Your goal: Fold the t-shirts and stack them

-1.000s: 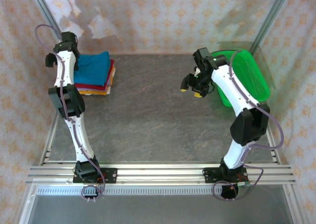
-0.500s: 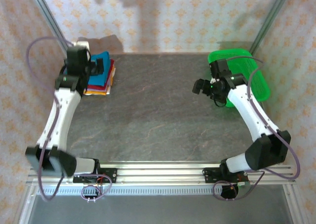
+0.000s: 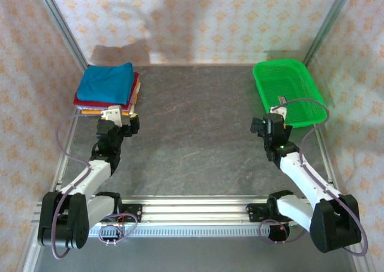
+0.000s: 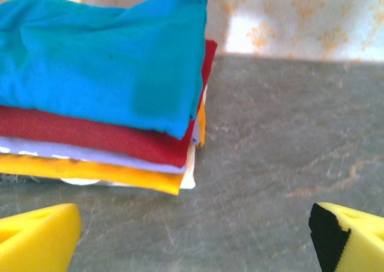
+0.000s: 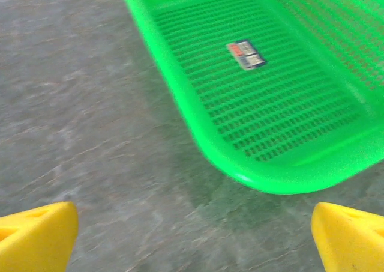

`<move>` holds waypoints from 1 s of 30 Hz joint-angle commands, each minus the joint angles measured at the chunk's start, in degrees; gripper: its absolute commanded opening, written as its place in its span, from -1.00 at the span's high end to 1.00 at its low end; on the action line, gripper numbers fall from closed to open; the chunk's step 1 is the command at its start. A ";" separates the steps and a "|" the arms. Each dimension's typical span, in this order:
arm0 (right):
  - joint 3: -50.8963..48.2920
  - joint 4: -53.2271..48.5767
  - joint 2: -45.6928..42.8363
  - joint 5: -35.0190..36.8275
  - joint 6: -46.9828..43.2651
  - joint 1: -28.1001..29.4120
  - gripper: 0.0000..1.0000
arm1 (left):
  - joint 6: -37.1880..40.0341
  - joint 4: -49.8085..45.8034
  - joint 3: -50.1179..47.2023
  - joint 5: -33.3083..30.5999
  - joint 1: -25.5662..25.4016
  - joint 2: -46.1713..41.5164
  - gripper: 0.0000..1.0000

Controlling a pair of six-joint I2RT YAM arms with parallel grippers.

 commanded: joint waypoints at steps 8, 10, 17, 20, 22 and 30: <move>-10.55 28.57 4.17 5.11 -0.91 -3.86 -0.99 | 0.02 30.23 -8.54 -8.07 0.31 14.09 -0.99; -11.61 31.96 5.61 4.94 -1.53 -3.95 -0.99 | -0.34 36.25 -9.76 -9.29 0.39 17.69 -0.99; -11.86 41.28 13.72 3.97 -3.58 -4.05 -0.99 | 0.20 46.47 -10.23 -7.99 0.38 27.31 -0.99; -11.15 43.67 16.28 2.24 -4.29 -4.21 -0.99 | -0.42 38.86 -7.26 -9.53 0.34 25.68 -0.99; -9.81 43.37 17.95 2.16 -5.43 -4.37 -0.99 | -0.32 38.03 -6.24 -9.77 0.35 26.35 -0.99; -10.25 53.07 27.74 -2.58 -6.12 -6.43 -0.99 | 0.56 22.88 1.14 -7.35 0.36 25.89 -0.99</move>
